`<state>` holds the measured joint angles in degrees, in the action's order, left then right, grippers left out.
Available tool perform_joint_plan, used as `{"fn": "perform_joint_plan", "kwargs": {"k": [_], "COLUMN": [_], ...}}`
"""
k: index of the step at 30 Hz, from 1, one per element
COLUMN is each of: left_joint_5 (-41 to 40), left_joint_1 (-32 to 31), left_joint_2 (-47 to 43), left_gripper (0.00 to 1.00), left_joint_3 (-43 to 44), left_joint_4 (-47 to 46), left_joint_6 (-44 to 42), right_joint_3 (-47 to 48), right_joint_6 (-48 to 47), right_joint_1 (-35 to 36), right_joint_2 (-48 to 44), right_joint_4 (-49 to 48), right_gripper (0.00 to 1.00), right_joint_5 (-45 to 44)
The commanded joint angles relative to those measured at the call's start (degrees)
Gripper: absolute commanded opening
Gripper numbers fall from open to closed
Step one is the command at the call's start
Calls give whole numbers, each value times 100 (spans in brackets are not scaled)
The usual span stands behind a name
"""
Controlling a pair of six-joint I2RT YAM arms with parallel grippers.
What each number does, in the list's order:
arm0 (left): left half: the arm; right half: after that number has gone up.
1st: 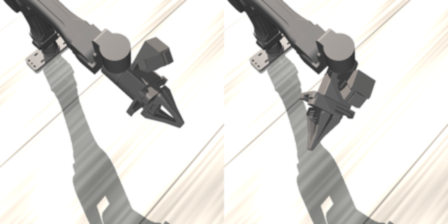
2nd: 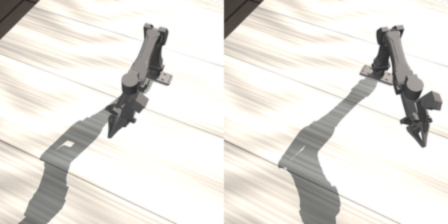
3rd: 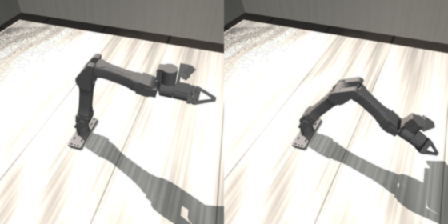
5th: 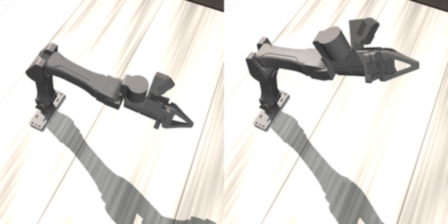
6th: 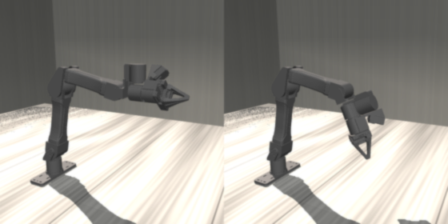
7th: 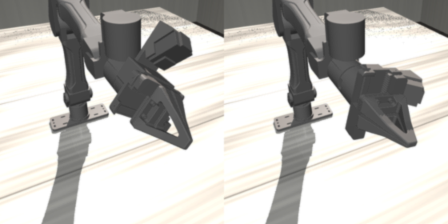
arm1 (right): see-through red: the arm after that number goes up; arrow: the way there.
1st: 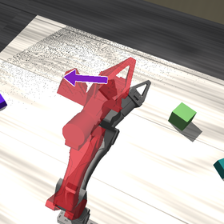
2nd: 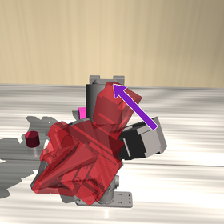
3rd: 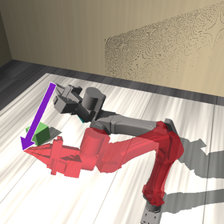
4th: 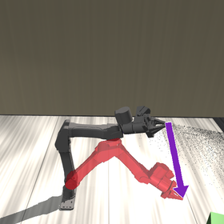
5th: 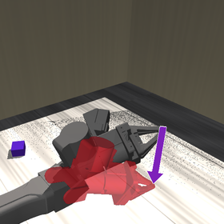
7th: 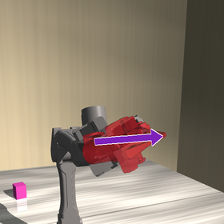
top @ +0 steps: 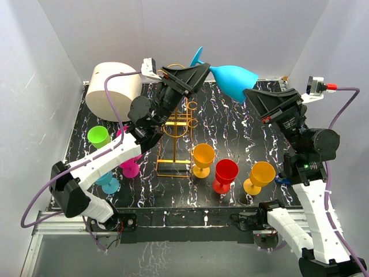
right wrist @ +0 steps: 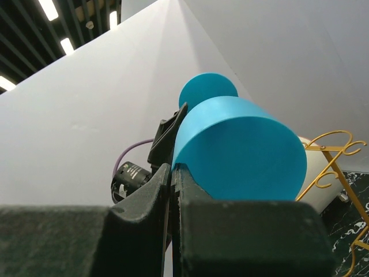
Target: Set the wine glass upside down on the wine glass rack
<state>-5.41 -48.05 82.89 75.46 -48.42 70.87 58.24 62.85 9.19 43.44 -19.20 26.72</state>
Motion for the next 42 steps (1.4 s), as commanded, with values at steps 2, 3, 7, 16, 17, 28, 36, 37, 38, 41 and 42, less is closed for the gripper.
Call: {"fn": "perform_joint_plan", "kwargs": {"k": [2,3,7,16,17,28,36,37,38,41,42], "left_joint_5": [-266,-274,-383,-457,-465,-574,-577,-584,-588,-613,-612], "left_joint_1": [-15,-18,-29,-29,-29,-29,-29,-29,-29,20,43], "left_joint_2": [143,146,149,205,217,383,369,352,319,225,193], "left_gripper": [44,42,35,30,29,19,0,0,0,0,0], "left_joint_3": [494,518,513,546,559,790,769,765,766,832,850], "left_joint_4": [-658,-696,-851,-838,-850,-628,-550,-528,-479,-142,-36], "left_joint_6": [-131,-140,-161,-97,-85,50,-240,-308,-364,-524,-570], "right_joint_3": [21,9,-37,-10,-6,68,237,259,285,383,429], "right_joint_6": [-163,-174,-178,-161,-159,308,144,110,53,-119,-201], "right_joint_1": [-24,-24,-23,-24,-23,-24,-23,-25,-29,-25,-23], "right_joint_2": [-6,-3,-12,14,29,161,125,109,92,2,-25], "right_joint_4": [-341,-319,-252,-284,-288,-918,-302,-137,-8,529,712], "right_gripper": [0,0,0,0,0,0,0,1,6,40,49], "right_joint_5": [626,678,763,856,880,1284,1020,921,824,404,257]}}
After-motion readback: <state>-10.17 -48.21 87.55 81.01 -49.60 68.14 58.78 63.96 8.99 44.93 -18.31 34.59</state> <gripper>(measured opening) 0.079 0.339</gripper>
